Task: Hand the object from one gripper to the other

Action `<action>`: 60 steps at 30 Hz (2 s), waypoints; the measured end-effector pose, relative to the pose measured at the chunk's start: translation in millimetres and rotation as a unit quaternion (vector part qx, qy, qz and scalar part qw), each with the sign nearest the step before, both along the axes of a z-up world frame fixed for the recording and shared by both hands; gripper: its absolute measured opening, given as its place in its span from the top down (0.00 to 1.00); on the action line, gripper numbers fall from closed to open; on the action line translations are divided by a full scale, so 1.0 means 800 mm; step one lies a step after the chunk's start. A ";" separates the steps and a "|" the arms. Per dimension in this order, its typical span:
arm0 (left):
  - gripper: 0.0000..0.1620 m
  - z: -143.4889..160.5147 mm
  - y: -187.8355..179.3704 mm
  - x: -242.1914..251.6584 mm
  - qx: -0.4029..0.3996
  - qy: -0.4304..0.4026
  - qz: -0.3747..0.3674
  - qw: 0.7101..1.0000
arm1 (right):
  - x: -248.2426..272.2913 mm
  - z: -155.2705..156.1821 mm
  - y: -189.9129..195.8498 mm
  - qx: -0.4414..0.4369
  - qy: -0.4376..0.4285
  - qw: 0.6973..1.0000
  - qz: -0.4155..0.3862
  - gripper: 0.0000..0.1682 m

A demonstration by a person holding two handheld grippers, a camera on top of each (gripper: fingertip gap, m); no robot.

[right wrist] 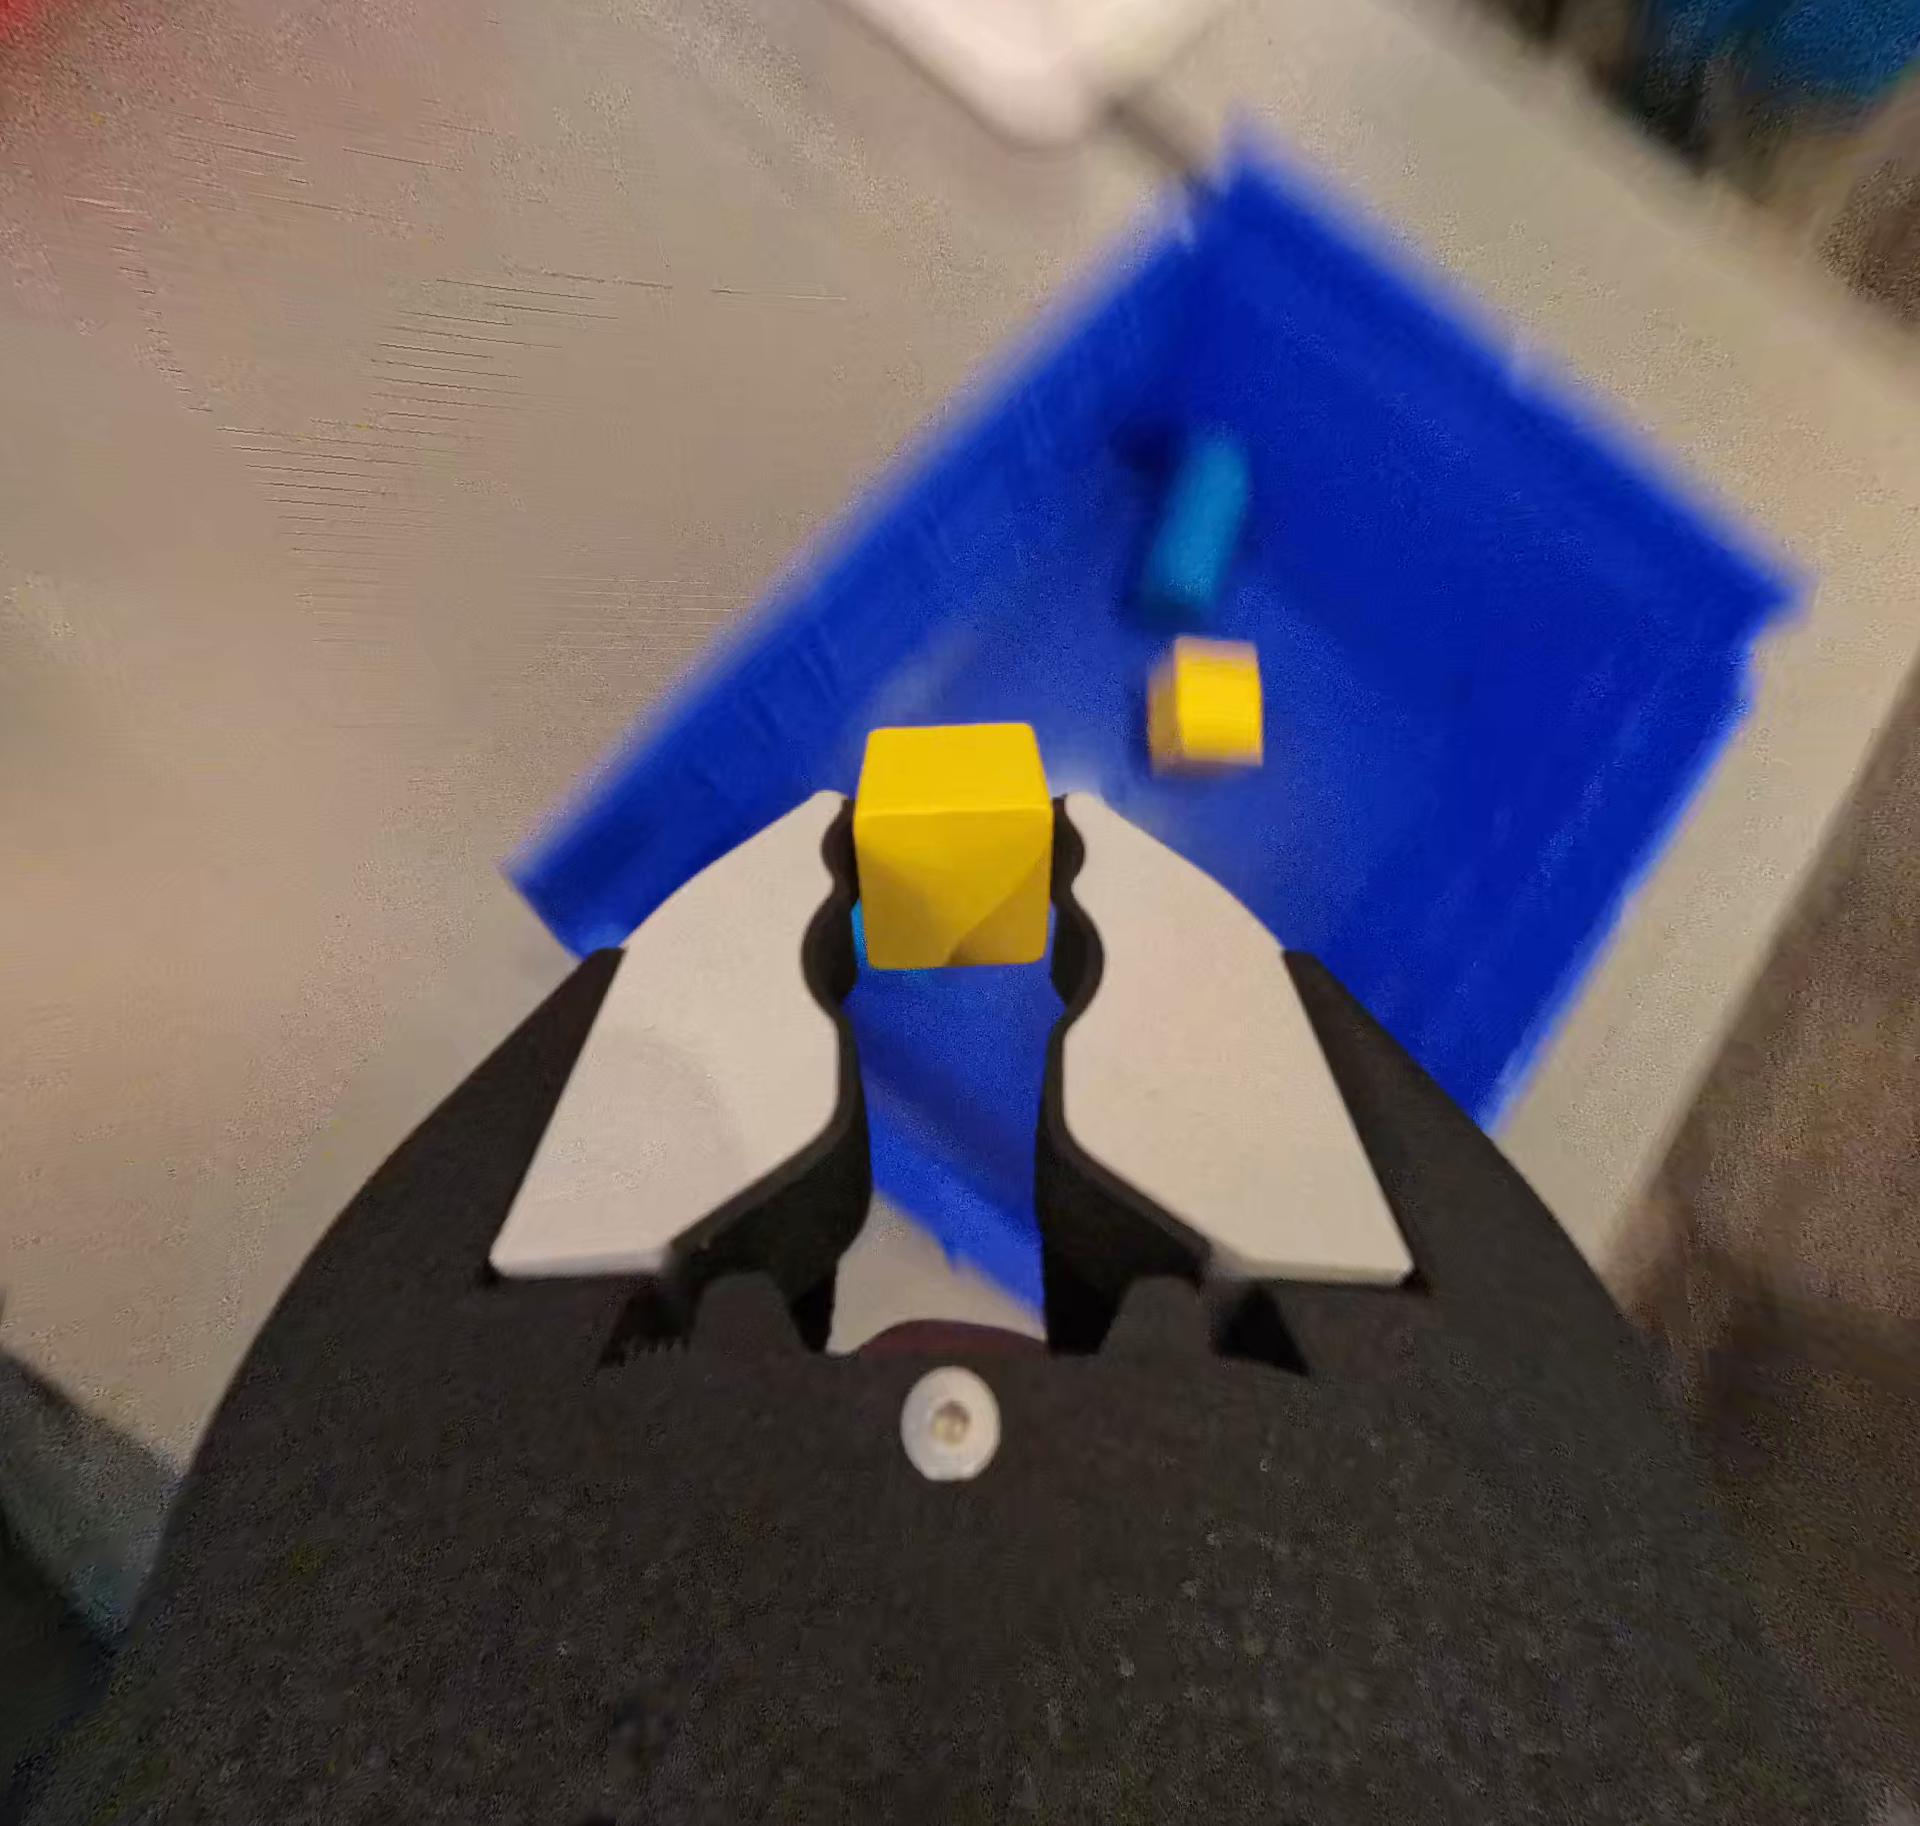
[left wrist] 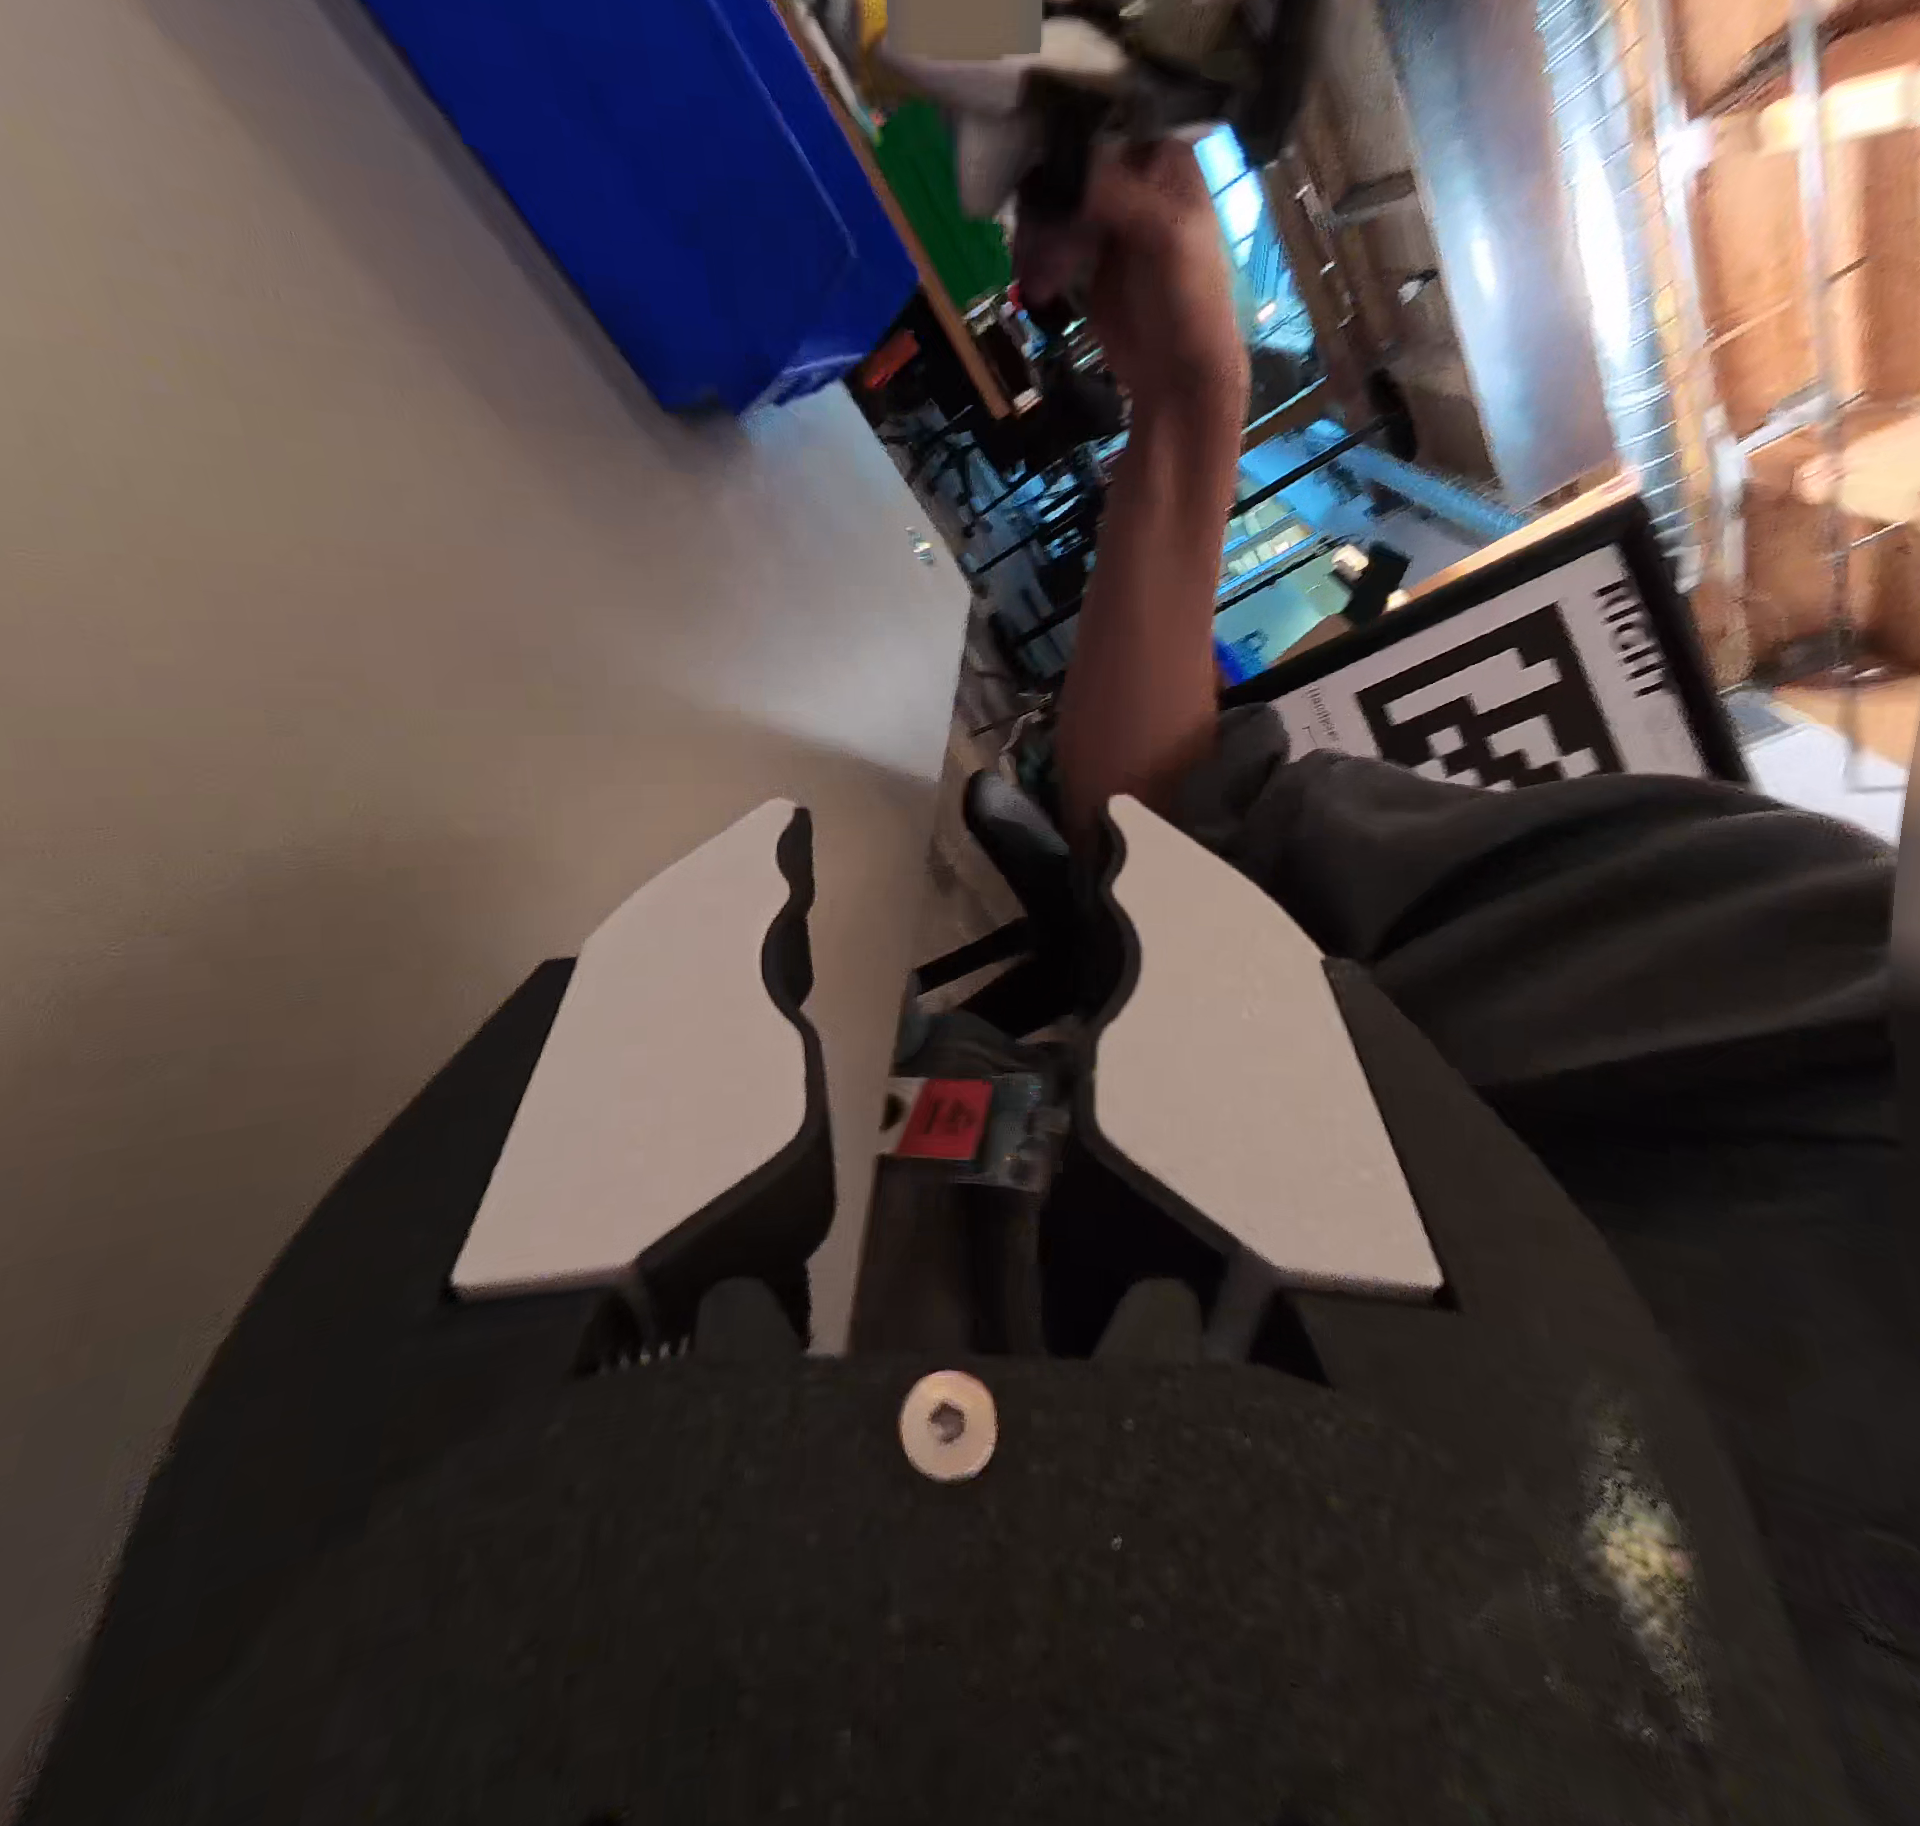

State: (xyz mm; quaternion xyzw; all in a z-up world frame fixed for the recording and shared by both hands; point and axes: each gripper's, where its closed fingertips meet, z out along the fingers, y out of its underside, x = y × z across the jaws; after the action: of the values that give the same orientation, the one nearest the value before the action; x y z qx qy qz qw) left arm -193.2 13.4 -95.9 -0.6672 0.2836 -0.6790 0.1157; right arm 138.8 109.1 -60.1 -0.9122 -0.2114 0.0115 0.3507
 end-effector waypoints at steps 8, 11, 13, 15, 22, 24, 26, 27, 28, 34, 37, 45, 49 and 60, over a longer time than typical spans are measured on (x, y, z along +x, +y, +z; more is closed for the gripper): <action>0.70 0.003 0.010 -0.002 -0.019 -0.013 0.012 1.000 | 0.088 -0.137 -0.047 -0.316 -0.135 0.936 -0.078 0.79; 0.71 0.000 0.015 -0.004 0.051 0.018 0.032 0.998 | 0.091 -0.147 -0.037 -0.325 -0.142 0.931 -0.090 0.79; 0.71 -0.013 0.017 -0.007 0.103 0.058 0.037 0.992 | 0.099 -0.149 -0.039 -0.339 -0.158 0.922 -0.099 0.79; 0.70 -0.020 0.018 -0.008 0.136 0.081 0.038 0.987 | 0.102 -0.151 -0.039 -0.344 -0.155 0.920 -0.108 0.79; 0.72 -0.039 0.017 -0.009 0.217 0.143 0.034 0.965 | 0.102 -0.164 -0.041 -0.342 -0.139 0.923 -0.111 0.79; 0.73 -0.041 0.019 -0.009 0.233 0.157 0.036 0.959 | 0.105 -0.158 -0.040 -0.326 -0.150 0.927 -0.109 0.74; 0.72 -0.043 0.024 -0.014 0.242 0.176 0.043 0.953 | 0.103 -0.136 -0.042 -0.302 -0.164 0.933 -0.106 0.66; 0.72 -0.041 0.029 -0.018 0.243 0.187 0.050 0.950 | 0.099 -0.117 -0.040 -0.274 -0.167 0.941 -0.107 0.64; 0.71 -0.034 0.038 -0.024 0.241 0.196 0.066 0.948 | 0.090 -0.094 -0.035 -0.234 -0.164 0.952 -0.110 0.65; 0.70 0.027 0.139 -0.123 0.199 0.303 0.189 0.913 | -0.084 -0.010 -0.031 0.065 0.053 0.994 -0.068 0.58; 0.74 0.015 0.193 -0.171 0.146 0.426 0.191 0.872 | -0.174 -0.036 -0.067 0.086 0.117 0.989 0.001 0.49; 0.68 -0.062 0.249 -0.212 -0.011 0.620 0.153 0.769 | -0.287 -0.070 -0.120 0.141 0.190 0.971 0.047 0.52; 0.67 -0.084 0.261 -0.228 -0.017 0.687 0.153 0.710 | -0.292 -0.061 -0.127 0.155 0.185 0.968 0.065 0.52; 0.84 -0.101 0.259 -0.218 -0.104 0.670 0.152 0.719 | -0.272 -0.059 -0.126 0.156 0.181 0.969 0.063 0.52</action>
State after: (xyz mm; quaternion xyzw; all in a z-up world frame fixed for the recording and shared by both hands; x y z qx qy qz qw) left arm -367.6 220.6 -176.5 -0.9898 0.1098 -0.0531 -0.0729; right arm -78.6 8.1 -107.3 -0.8137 -0.2007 0.1657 0.5198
